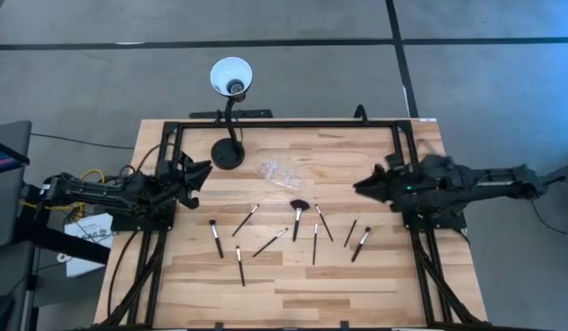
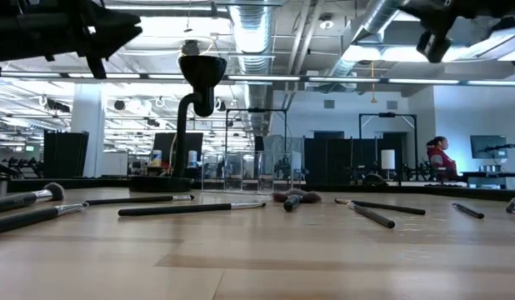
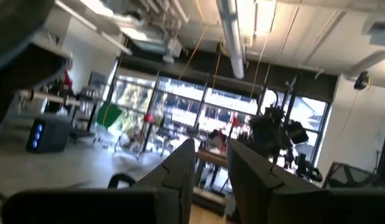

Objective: Sort items
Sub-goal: Put the right powder brush into the right section of the transparent organizer

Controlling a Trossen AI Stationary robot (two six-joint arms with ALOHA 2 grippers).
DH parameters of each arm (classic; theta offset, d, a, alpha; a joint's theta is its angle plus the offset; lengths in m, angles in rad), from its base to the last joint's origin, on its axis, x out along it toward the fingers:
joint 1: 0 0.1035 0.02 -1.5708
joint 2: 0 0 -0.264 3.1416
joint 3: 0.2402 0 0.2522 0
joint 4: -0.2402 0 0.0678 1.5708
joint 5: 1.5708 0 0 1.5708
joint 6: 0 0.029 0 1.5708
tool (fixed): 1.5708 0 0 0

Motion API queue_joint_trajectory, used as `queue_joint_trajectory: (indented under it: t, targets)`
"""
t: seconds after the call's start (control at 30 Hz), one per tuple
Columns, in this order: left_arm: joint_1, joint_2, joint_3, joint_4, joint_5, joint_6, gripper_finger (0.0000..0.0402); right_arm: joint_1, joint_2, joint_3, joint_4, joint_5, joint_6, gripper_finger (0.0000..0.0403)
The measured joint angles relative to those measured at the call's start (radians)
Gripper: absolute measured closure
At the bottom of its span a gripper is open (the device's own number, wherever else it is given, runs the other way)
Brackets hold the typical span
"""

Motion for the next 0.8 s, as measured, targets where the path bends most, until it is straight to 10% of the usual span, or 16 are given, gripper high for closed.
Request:
queue_joint_trajectory:
  t: [0.8]
  targets:
    - [0.0,0.44,0.31,-0.151,0.049,-0.022,0.0311,0.432,0.527,0.078,-0.541,0.011,0.987,0.0277]
